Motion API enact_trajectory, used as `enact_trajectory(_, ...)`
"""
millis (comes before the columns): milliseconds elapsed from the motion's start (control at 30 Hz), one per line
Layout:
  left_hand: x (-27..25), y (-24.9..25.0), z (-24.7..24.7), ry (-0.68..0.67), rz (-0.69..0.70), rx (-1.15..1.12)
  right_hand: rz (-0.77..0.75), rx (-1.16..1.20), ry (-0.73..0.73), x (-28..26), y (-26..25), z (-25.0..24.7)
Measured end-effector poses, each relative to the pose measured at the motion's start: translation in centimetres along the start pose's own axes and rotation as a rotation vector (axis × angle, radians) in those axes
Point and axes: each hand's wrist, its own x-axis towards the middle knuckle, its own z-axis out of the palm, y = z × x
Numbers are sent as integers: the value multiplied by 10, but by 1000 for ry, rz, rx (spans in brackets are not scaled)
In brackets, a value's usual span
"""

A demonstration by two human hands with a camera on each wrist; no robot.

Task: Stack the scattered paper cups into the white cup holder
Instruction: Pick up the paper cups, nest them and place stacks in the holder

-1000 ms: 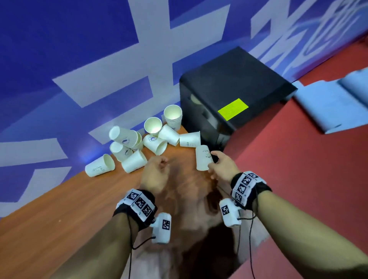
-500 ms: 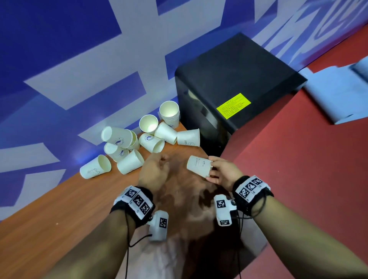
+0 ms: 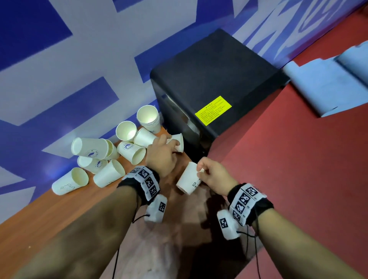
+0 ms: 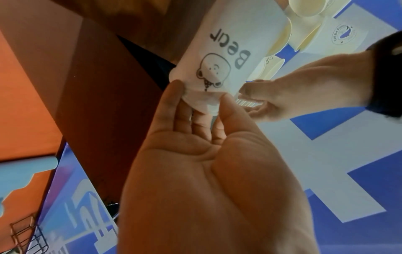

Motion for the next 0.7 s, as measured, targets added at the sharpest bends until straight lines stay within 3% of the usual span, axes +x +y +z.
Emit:
enact_trajectory(200,23,6,18,-191,25,220,-26,-29,30,-3,3,-14)
enact_trajectory(467,17,13,21,-168,5,364,1,-65,55,-4,7,-18)
enact_trajectory(700,4,1,13,-233,4,245,22,-51,62,-11,1,-21)
